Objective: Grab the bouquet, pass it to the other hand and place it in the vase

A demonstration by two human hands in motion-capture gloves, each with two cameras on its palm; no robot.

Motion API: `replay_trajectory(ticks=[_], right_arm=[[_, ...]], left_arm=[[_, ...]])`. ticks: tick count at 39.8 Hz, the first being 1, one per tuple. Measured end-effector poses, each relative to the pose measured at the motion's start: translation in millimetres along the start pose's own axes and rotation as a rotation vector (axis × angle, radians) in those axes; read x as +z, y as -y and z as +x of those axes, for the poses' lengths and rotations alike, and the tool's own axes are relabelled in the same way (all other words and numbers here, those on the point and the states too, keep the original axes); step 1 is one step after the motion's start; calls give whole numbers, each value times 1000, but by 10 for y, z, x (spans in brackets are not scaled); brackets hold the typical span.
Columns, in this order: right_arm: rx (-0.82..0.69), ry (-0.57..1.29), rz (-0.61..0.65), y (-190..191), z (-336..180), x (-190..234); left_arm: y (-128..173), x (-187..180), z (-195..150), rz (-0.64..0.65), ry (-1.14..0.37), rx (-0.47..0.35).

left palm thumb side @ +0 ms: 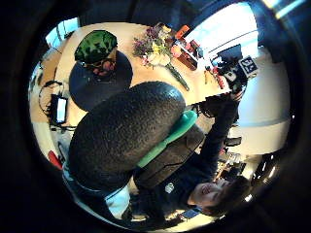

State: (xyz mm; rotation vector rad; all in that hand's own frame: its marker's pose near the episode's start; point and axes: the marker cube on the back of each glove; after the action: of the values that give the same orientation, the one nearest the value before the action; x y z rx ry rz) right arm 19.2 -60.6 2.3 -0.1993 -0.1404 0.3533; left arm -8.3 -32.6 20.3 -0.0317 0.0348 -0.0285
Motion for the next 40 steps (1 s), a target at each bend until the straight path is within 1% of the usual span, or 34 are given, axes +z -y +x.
replay_trajectory(ticks=[3,8,16,21,24,28,33,35,40], right_arm=[[31,8,-5,113,59,166],[57,37,-56,322,161,538],[117,27,-141,611,320,1317],[153,65,-124,436,327,1537],[202,31,-144,424,368,1709],[224,18,-151,438,340,1939],[271,3,-221,329,210,2226],[298,-12,-207,271,156,2293],[341,11,-54,211,33,2419]], left_arm=[[-3,9,-1,-9,-5,-1],[15,66,-18,-23,2,-1],[32,126,-29,-28,-16,1],[56,176,-40,-28,-11,6],[54,207,-56,-35,-10,4],[45,236,-95,-49,-7,-3],[54,278,-129,-61,-15,-10],[52,289,-129,-64,-16,-11],[3,302,-81,-73,-18,-3]])
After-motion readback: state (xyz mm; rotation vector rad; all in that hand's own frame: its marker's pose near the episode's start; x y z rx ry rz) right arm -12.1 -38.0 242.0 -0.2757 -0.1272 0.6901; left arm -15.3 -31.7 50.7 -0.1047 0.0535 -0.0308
